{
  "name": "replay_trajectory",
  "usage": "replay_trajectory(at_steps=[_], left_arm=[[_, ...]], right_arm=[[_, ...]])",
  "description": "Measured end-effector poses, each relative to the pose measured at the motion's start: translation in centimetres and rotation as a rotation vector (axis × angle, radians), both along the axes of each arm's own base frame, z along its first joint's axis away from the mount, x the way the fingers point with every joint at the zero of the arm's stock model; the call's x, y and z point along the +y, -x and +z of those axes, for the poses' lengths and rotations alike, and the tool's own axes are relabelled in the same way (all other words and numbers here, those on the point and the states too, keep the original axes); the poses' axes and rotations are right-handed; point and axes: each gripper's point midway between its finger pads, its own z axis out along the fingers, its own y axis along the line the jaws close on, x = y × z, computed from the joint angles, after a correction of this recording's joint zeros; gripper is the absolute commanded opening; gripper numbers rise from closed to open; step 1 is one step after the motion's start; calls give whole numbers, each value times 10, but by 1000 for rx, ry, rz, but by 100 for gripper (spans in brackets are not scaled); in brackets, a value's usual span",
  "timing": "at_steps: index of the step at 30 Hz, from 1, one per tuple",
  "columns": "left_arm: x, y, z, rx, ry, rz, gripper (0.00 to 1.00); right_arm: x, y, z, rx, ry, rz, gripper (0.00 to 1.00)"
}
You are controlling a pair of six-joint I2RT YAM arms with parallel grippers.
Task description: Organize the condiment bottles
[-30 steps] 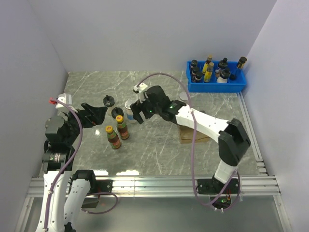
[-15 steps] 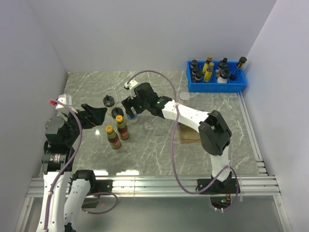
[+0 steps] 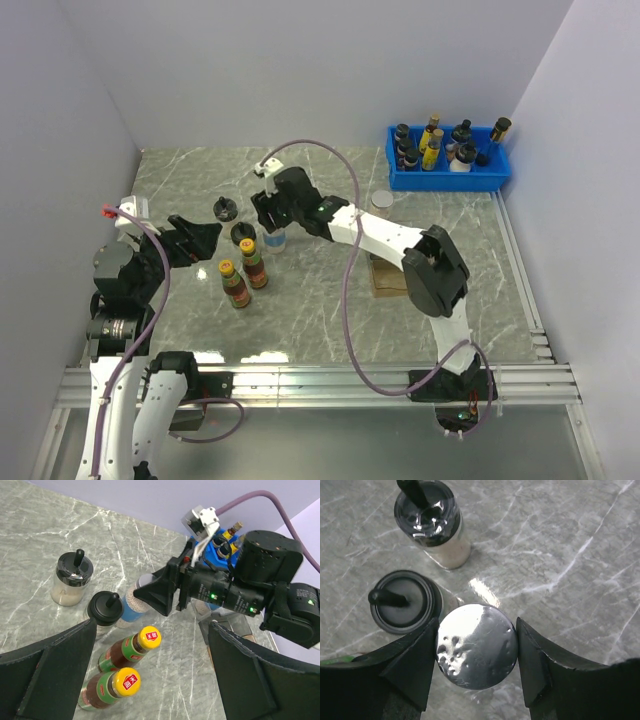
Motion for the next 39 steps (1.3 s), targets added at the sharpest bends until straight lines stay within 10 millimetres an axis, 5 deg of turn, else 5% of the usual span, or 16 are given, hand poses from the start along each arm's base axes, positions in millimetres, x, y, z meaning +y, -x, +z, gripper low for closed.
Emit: replay_trajectory(at_steps=[3, 10, 17, 23, 33, 39], left_arm=[[0, 0, 0, 0, 0, 0, 99], [0, 0, 0, 2, 1, -1, 99], [0, -2, -2, 9, 1, -1, 99], [0, -7, -3, 15, 2, -1, 99], [-1, -15, -5, 27, 15, -4, 99], [-4, -15, -2, 24, 35, -15, 99]], right_arm=[[-12, 7, 1, -2, -8, -25, 0], [-66, 36, 6, 47, 47, -104, 0], [-121, 59, 78, 34, -48, -212, 0], [-212, 59, 130, 3, -120, -438, 0], [-375, 64, 110, 39, -36, -958, 0], [-416, 45, 109, 25, -61, -1104, 0]])
